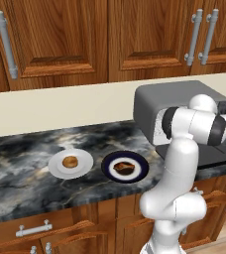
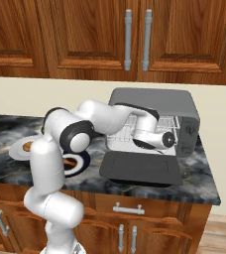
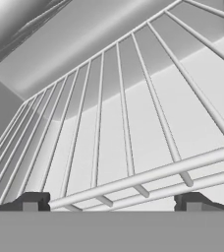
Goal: Open the toaster oven door. Place the bread on the bottom rack in the toaster oven and place the chicken drumstick on the top rack.
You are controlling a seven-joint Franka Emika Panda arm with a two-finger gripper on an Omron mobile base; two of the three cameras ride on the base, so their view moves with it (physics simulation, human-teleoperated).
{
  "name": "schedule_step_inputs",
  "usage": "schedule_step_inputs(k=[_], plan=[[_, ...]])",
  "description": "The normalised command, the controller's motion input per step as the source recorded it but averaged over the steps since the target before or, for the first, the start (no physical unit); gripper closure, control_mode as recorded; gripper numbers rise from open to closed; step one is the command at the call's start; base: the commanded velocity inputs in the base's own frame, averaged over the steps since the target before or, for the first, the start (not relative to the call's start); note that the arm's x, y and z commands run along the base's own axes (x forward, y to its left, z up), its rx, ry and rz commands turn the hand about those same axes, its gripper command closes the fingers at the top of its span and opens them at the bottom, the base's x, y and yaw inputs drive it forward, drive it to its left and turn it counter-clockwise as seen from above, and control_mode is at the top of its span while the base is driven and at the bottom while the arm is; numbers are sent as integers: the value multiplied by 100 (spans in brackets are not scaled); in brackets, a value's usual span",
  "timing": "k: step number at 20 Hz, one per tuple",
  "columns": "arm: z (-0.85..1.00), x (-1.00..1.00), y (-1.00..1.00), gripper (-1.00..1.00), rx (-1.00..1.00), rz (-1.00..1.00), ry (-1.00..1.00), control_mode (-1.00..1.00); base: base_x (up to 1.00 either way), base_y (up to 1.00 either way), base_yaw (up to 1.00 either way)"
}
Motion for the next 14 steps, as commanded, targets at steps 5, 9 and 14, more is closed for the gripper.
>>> schedule_step_inputs(k=[5, 9, 14], plan=[[24, 0, 0, -100, 0, -2, 0, -100, 0, 0, 0], [29, 0, 0, -100, 0, -2, 0, -100, 0, 0, 0], [30, 2, 0, -100, 0, -3, -1, -100, 0, 0, 0]])
